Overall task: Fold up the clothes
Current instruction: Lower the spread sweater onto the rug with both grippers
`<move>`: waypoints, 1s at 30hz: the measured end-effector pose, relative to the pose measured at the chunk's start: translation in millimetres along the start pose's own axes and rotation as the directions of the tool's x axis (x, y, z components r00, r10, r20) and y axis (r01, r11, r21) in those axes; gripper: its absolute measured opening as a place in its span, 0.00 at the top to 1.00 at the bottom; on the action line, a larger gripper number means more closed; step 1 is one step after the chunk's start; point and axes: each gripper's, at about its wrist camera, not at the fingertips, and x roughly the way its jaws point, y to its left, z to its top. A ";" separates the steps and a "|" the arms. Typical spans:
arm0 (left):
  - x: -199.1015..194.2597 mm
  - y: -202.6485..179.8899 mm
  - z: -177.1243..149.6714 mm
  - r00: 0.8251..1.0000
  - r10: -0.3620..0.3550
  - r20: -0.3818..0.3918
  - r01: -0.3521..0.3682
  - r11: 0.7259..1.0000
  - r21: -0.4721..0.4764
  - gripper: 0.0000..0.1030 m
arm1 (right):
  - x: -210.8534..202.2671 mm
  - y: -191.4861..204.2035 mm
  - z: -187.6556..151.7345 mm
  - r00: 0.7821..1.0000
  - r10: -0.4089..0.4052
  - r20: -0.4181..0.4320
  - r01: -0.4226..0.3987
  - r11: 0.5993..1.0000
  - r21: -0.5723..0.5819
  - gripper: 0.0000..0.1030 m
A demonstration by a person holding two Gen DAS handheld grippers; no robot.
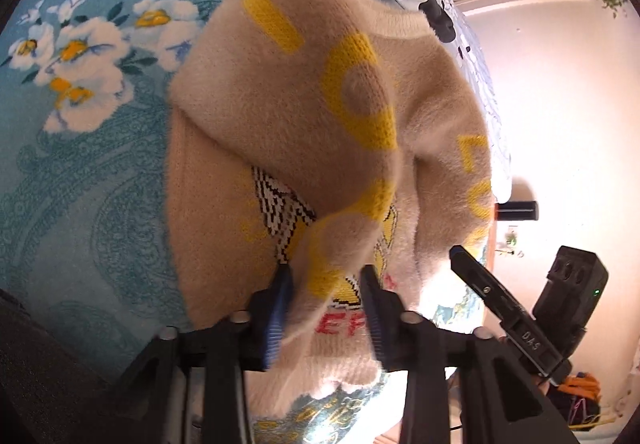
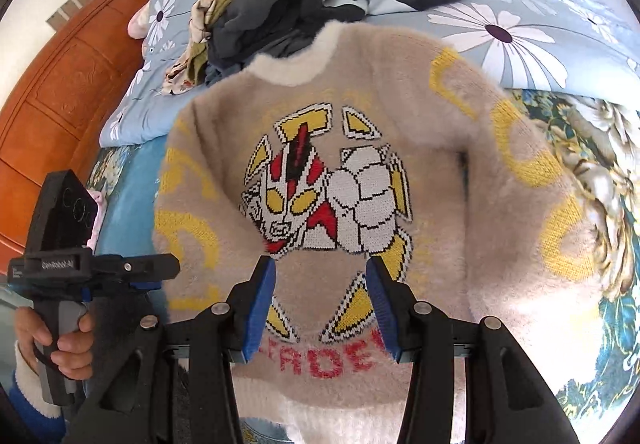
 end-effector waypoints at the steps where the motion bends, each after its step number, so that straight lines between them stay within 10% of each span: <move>1: 1.3 -0.5 1.5 1.000 0.003 -0.005 -0.003 1.000 -0.003 0.87 | -0.2 -1.9 -0.6 1.000 -0.004 -0.001 0.004 1.000 0.005 0.53; 9: -16.8 -31.8 52.8 0.966 -0.226 0.130 0.231 0.973 -0.023 0.89 | -4.1 -8.3 -3.9 1.000 -0.014 0.018 0.014 1.000 0.013 0.53; 13: -16.9 -46.4 91.3 0.939 -0.268 0.215 0.292 0.953 -0.086 0.26 | -12.9 -16.6 -2.8 0.999 -0.022 0.047 0.020 0.999 0.039 0.53; 16: -17.7 -51.3 95.7 0.931 -0.298 0.210 0.317 0.946 -0.067 0.26 | -24.6 -23.4 -3.0 0.996 -0.032 0.080 0.028 0.999 0.046 0.53; 24: -36.3 7.4 80.7 0.935 0.086 0.345 -0.061 0.995 -0.082 0.26 | 2.5 -26.0 12.6 0.997 -0.046 0.069 0.043 0.998 0.037 0.53; 30: -23.8 57.6 82.5 0.930 0.145 0.337 -0.105 0.985 -0.136 0.27 | 24.1 -26.5 59.5 0.989 -0.080 0.123 0.078 0.997 0.024 0.53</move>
